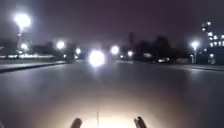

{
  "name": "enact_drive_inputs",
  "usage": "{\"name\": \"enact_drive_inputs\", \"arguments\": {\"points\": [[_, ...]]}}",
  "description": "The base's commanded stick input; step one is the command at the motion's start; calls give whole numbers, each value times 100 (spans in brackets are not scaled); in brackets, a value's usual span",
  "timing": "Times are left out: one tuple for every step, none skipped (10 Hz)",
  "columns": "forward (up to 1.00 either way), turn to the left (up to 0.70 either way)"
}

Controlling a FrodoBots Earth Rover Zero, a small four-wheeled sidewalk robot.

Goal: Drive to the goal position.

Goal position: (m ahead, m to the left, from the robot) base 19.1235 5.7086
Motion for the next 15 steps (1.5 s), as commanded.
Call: {"name": "enact_drive_inputs", "arguments": {"points": [[100,-29],[100,-11],[100,0],[100,0],[100,0],[100,0],[100,0],[100,0],[100,0],[100,0],[100,0],[100,0],[100,0],[100,0],[100,0]]}}
